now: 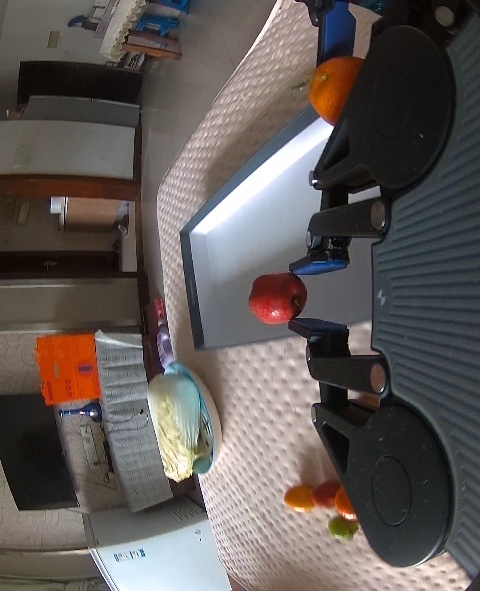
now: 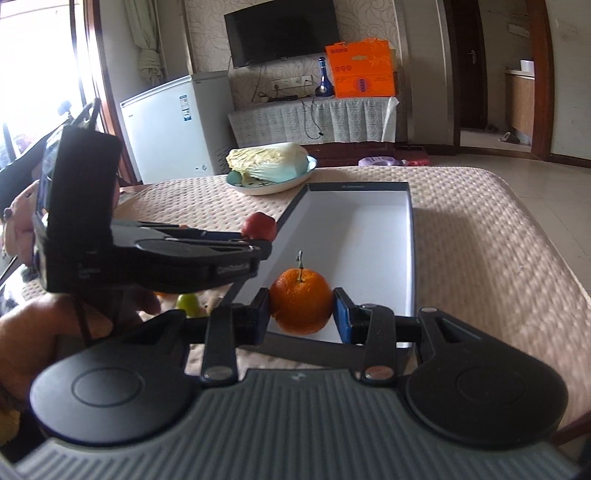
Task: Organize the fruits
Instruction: 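Carry the apple into the white box and open the left gripper while the right gripper carries the mandarin, then lower the mandarin into the white box and open the right gripper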
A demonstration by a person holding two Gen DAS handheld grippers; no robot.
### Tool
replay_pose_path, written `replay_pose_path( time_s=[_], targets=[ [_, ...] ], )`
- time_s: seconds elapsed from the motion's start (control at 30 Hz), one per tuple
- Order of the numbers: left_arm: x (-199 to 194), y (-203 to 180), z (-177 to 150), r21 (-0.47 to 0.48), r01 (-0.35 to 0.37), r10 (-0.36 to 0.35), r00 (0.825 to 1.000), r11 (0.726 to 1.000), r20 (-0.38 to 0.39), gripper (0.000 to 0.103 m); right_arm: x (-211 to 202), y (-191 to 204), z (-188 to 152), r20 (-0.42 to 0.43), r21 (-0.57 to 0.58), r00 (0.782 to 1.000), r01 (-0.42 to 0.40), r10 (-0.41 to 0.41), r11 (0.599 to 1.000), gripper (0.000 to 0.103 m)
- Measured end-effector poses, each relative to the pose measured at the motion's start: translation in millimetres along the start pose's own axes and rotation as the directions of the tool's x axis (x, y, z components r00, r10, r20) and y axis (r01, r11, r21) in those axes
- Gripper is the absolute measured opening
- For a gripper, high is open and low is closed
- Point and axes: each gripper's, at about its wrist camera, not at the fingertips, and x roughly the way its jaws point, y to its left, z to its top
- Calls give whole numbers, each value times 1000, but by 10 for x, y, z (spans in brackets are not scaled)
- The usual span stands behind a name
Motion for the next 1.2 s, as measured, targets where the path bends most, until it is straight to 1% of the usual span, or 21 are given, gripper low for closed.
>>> replay_pose_path(
  time_s=[0.27, 0.37, 0.4, 0.43, 0.5, 0.67, 0.83, 0.93, 1.2],
  targets=[
    [200, -306, 22, 15, 45, -45, 999, 999, 4, 30, 0, -128, -50, -31, 21, 999, 30, -29, 999, 39],
    [289, -385, 36, 0, 28, -28, 1000, 1000, 0, 31, 17, -178, -55, -41, 37, 998, 56, -55, 998, 39],
    [313, -404, 40, -5, 28, -29, 1000, 1000, -3, 34, 24, -202, -54, -43, 49, 997, 58, -56, 997, 39],
    [338, -415, 37, -8, 22, -22, 1000, 1000, -7, 40, 24, -223, -66, -46, 56, 997, 66, -64, 996, 39],
    [369, -424, 35, -14, 6, -6, 1000, 1000, -13, 48, 44, -256, -67, -53, 60, 996, 76, -73, 995, 39],
    [311, -366, 42, -25, 16, -15, 1000, 1000, 12, 54, 62, -287, -51, -43, 68, 996, 83, -80, 994, 39],
    [182, -219, 58, -49, 18, -15, 999, 999, 48, 68, 103, -284, -2, -25, 84, 996, 89, -87, 992, 39],
    [80, -85, 64, -62, 6, -2, 998, 998, 65, 70, 150, -271, 31, -17, 97, 995, 95, -93, 991, 39],
    [-192, 364, 28, -99, -17, 23, 998, 995, 64, 72, 324, -184, 99, -17, 109, 994, 106, -105, 988, 39]
  ],
)
